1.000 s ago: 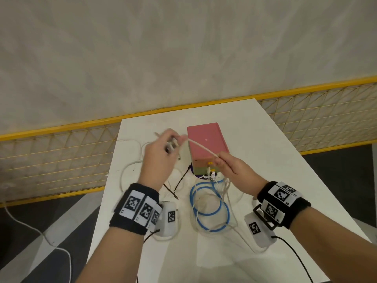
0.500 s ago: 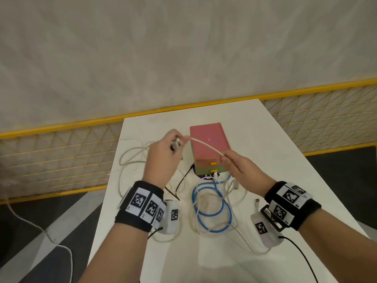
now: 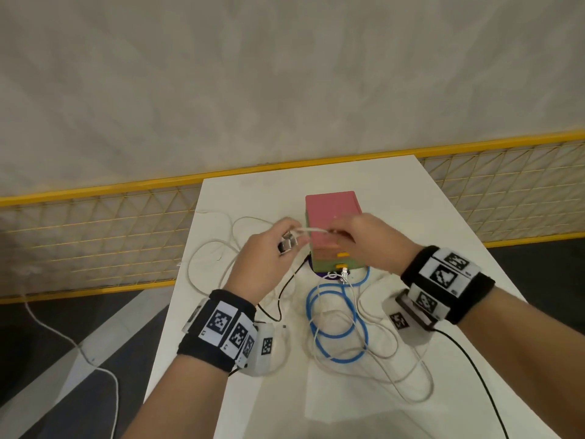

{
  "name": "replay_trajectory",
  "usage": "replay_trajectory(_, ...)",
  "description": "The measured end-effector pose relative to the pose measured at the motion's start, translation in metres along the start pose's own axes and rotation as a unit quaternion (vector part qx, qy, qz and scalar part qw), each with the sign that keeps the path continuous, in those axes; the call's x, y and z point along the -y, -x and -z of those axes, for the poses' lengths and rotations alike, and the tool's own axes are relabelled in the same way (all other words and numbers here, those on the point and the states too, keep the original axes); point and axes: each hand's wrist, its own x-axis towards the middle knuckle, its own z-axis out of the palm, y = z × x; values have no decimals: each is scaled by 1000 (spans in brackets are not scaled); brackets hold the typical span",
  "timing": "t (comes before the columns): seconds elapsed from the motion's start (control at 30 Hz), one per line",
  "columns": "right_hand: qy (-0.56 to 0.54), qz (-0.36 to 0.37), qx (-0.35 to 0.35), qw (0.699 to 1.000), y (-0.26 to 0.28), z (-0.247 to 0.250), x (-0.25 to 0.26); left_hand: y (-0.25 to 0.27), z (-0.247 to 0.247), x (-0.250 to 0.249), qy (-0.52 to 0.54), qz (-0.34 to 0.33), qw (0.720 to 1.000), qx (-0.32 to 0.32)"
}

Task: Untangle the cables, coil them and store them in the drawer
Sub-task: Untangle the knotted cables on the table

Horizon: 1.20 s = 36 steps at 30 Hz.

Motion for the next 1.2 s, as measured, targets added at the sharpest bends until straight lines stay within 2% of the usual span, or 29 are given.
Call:
replay_trajectory(0.07,-41,1,-42,998,-31,5,12,2,8,4,65,36,996,-59)
replay_trajectory(0.13,-78,-18,-23,996,-57,10,22,4,13,7,99,56,989,-90)
replay_trajectory(0.2,-116,-52,25,992,-68,9,27,8,15,12,108,67,988,-88)
replay_trajectory(0.33,-92,-67,14,993,-55,-11,6,15,10,26,98,67,991,-61)
replay_trajectory(0.4,-30,-105,82,991,-42,-31,-12,19,4,33,101,74,991,-52)
replay_trajectory(0.47,22,-171,162,972,-28,-57,-37,21,-2,40,99,83,991,-44)
replay_trajectory(0.53,37,-229,200,952,-15,-84,-60,23,-8,44,96,89,991,-32)
replay_trajectory(0.6,35,-284,177,942,-6,-105,-75,24,-12,47,97,97,990,-23)
replay_trajectory(0.77,-38,-419,62,905,-3,-132,-86,22,-19,48,100,116,988,-22)
replay_trajectory(0.87,-72,-426,17,902,-4,-144,-88,21,-21,47,98,122,987,-25)
replay_trajectory(1.03,-123,-445,20,887,-3,-151,-89,21,-21,48,105,126,986,-35)
replay_trajectory(1.2,-153,-435,-1,888,9,-147,-86,21,-15,47,123,122,984,-46)
